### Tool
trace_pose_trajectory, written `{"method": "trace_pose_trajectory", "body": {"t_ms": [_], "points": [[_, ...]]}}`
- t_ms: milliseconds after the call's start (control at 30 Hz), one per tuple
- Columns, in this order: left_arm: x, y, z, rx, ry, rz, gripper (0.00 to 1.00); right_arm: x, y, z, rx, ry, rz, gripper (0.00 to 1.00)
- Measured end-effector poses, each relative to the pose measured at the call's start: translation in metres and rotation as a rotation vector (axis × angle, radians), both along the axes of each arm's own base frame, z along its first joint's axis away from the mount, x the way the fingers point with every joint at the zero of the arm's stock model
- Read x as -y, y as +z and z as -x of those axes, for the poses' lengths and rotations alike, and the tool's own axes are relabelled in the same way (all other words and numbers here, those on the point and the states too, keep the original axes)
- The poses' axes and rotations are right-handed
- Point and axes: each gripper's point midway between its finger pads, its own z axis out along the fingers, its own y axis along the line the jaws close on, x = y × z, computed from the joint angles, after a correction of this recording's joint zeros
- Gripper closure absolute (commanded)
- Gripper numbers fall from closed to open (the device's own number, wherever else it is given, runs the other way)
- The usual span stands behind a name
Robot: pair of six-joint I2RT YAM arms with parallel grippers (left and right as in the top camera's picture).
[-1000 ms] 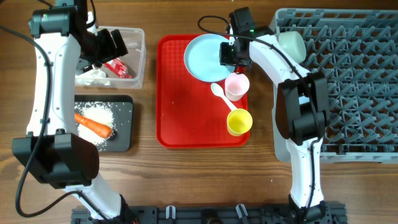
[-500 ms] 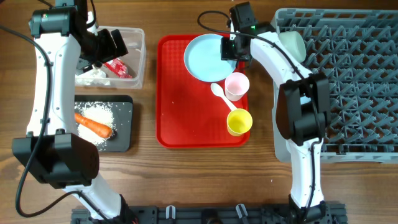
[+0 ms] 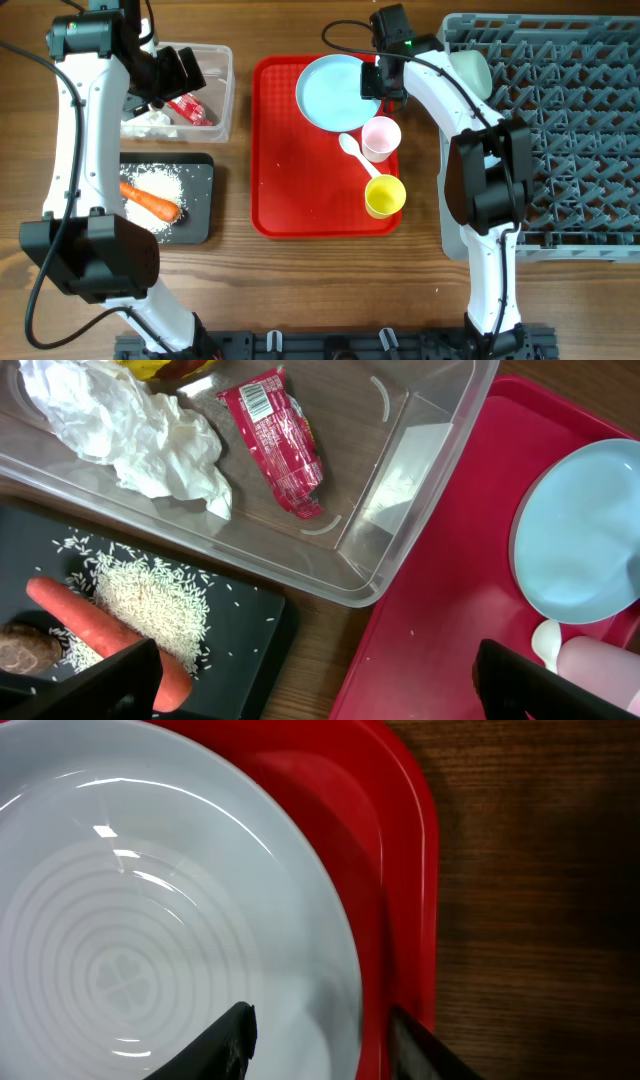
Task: Sort waste into correct bins and load items into the dishwasher rack
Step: 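Grasp the edge of the light-blue plate with the right gripper, then lift the plate and carry it upright into the rack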
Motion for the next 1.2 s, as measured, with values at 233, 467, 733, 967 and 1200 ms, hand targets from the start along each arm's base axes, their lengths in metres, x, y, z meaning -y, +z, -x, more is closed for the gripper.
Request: {"method": "trace_pose_trajectory", "body": {"t_ms": [233, 467, 733, 967, 1200], "points": [[0.000, 0.000, 0.000, 0.000, 0.000, 0.000, 0.00, -0.006, 0.000, 0.002, -0.002, 0.005, -0.005, 0.64], [0.000, 0.000, 0.000, 0.000, 0.000, 0.000, 0.00, -0.015, 0.000, 0.005, -0.003, 0.019, -0.007, 0.67], [0.000, 0.000, 0.000, 0.000, 0.000, 0.000, 0.00, -0.022, -0.002, 0.006, -0.009, 0.045, -0.037, 0.67], [0.000, 0.000, 0.000, 0.000, 0.000, 0.000, 0.00, -0.024, -0.004, 0.007, -0.016, 0.060, -0.045, 0.67], [0.000, 0.000, 0.000, 0.000, 0.000, 0.000, 0.00, -0.024, -0.004, 0.007, -0.016, 0.063, -0.044, 0.72]]}}
